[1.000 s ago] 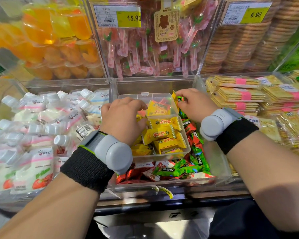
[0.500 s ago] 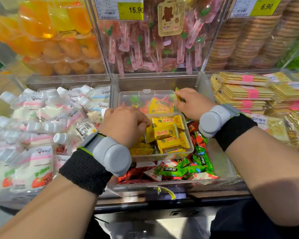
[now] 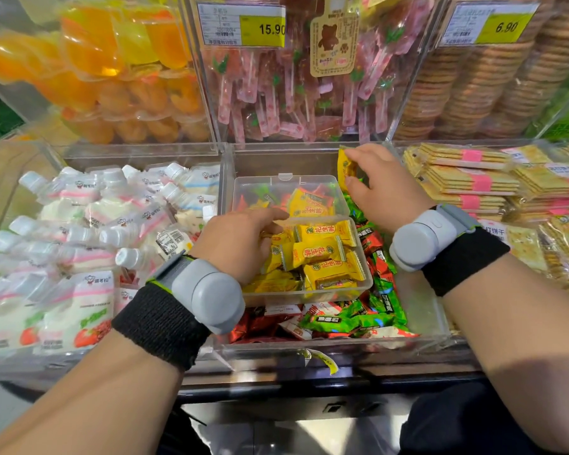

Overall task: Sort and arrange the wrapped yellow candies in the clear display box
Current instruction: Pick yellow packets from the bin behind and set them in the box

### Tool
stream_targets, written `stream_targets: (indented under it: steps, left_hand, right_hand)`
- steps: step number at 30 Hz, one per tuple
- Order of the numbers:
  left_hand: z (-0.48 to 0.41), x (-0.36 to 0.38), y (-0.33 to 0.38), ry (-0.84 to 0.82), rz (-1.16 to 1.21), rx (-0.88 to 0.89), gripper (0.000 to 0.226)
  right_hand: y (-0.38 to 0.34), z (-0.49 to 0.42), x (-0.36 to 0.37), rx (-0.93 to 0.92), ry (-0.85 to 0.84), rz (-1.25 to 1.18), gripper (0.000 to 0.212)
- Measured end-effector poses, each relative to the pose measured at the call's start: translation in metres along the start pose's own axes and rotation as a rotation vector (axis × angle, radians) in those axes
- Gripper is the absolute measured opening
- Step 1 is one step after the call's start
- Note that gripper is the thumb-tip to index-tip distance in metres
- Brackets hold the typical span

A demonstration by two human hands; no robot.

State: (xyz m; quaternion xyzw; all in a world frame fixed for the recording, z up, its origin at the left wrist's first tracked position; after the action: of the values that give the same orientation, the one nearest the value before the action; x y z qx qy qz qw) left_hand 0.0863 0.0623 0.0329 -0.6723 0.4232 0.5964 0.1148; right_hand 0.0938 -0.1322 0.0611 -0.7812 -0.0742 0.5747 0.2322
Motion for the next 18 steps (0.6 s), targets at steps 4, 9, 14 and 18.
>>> stream_targets:
  steps: [4, 9, 14, 18]
  left_hand:
    - [0.005, 0.002, -0.006, -0.012, 0.072, -0.028, 0.051]
    - [0.008, 0.003, -0.009, -0.012, 0.062, -0.014, 0.05]
    - [0.011, 0.003, -0.01, -0.005, 0.059, -0.004, 0.049]
    - [0.014, 0.002, -0.014, 0.0, 0.17, -0.001, 0.048]
  right_hand:
    - [-0.016, 0.009, -0.012, -0.101, 0.07, -0.066, 0.044]
    - [-0.034, 0.019, -0.027, -0.157, 0.135, -0.21, 0.035]
    - [-0.048, 0.03, -0.027, -0.14, 0.109, -0.359, 0.033]
    - [-0.052, 0.036, -0.017, -0.099, 0.049, -0.408, 0.038]
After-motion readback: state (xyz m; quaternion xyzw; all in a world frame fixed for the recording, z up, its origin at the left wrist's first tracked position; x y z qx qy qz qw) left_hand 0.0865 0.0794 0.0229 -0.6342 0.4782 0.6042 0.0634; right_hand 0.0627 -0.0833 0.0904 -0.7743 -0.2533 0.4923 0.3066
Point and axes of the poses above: each hand's wrist, its own z-axis away from the middle knuckle, its own x-axis out of the palm, y = z × x, the point moved 7 cm from there along -z, towards the middle knuckle, and after that the axes turned 14 degrees about x, right-handed, at the moved point
